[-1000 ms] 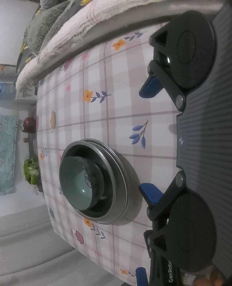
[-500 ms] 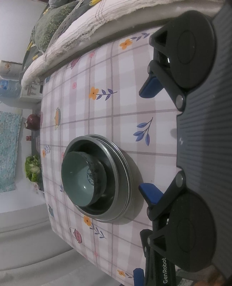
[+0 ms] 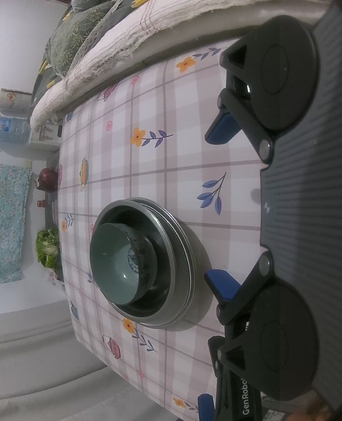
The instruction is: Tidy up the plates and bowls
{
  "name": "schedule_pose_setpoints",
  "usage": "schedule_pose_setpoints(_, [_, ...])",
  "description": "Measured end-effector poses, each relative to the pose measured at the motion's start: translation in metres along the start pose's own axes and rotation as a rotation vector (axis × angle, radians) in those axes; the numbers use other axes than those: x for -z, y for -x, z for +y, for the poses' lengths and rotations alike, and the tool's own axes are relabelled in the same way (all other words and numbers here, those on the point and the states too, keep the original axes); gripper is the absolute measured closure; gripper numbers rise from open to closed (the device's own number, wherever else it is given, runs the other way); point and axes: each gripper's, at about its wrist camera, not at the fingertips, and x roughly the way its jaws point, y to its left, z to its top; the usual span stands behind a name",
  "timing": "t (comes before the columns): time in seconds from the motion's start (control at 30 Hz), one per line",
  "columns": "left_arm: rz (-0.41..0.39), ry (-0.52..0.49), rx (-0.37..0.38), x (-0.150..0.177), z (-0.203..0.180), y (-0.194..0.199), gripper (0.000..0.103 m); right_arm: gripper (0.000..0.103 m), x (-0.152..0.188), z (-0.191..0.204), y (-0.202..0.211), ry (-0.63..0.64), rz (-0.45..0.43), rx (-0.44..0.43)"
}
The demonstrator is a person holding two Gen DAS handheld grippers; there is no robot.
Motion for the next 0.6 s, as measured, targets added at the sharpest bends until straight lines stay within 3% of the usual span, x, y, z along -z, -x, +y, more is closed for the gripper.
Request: schedule_pose_setpoints(0.6, [-0.010,-0.002,-0.007,-0.0034,0.0010,0.0017,0.000,0.001,-0.0026,0.0013,-0.0009,0.004,-0.002,-0.004])
